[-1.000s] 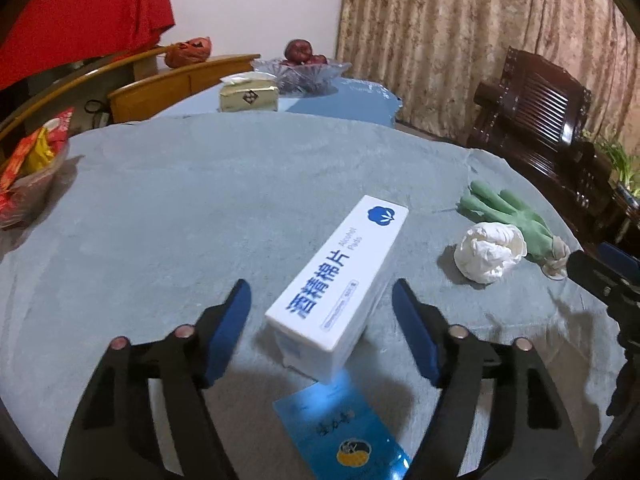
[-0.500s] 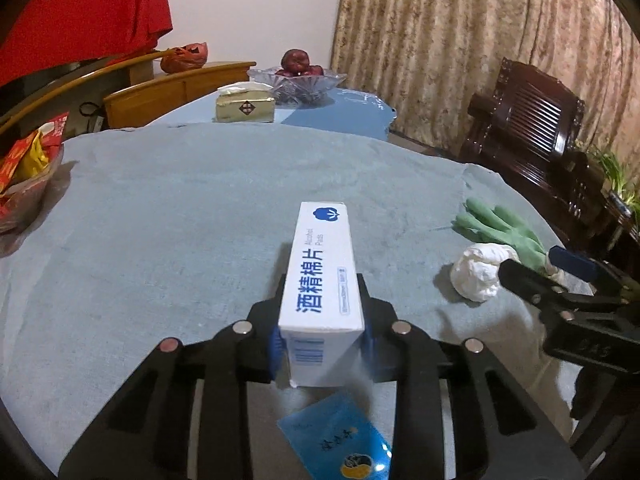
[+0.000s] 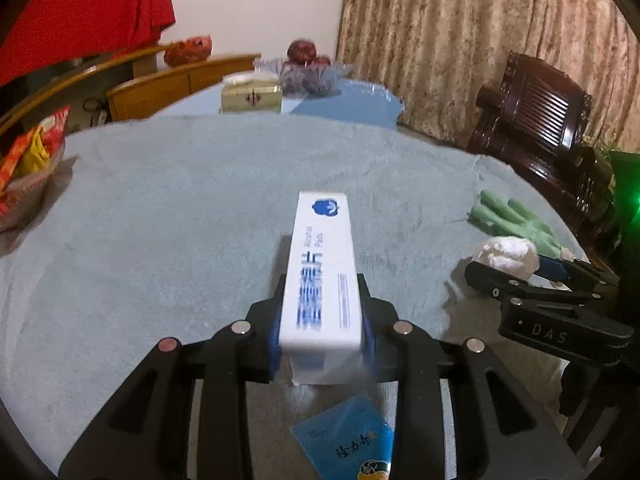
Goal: Collect trash
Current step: 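Grasp the white alcohol-pad box with the left tool while the right tool grasps the tissue, then carry the box and tissue over the bin and open both tools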
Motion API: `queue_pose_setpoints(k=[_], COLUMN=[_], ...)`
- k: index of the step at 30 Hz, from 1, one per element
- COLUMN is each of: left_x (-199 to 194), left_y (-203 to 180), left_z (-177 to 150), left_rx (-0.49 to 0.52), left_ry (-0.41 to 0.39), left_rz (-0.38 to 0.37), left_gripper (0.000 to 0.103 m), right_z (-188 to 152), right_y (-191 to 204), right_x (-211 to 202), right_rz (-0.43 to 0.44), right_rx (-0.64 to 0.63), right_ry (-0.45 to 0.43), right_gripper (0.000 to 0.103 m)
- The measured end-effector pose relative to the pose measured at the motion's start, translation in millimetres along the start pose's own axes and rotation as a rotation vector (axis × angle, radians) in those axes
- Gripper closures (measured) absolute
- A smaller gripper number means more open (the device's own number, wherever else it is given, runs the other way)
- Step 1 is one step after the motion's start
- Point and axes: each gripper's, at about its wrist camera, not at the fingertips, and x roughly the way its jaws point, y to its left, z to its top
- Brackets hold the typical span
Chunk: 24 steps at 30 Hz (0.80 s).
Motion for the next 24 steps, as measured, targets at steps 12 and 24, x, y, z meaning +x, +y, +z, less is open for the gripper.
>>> queue_pose_setpoints(k=[12, 24], left_x=[-18, -69], left_y=[-6, -45], left_z=[4, 10], left_rx=[-0.010, 0.016], left_ry=[-0.030, -0.070], left_rz=[0.003, -0.049], left_gripper=[0.074, 0.074], right_z=[0, -4], right_y=[2, -12], right_x=[-31, -108], right_rz=[0.064, 0.091], right_rx=[-0.002, 0.022], right_ry=[-0.050, -0.149], right_gripper=[0.056, 0.056])
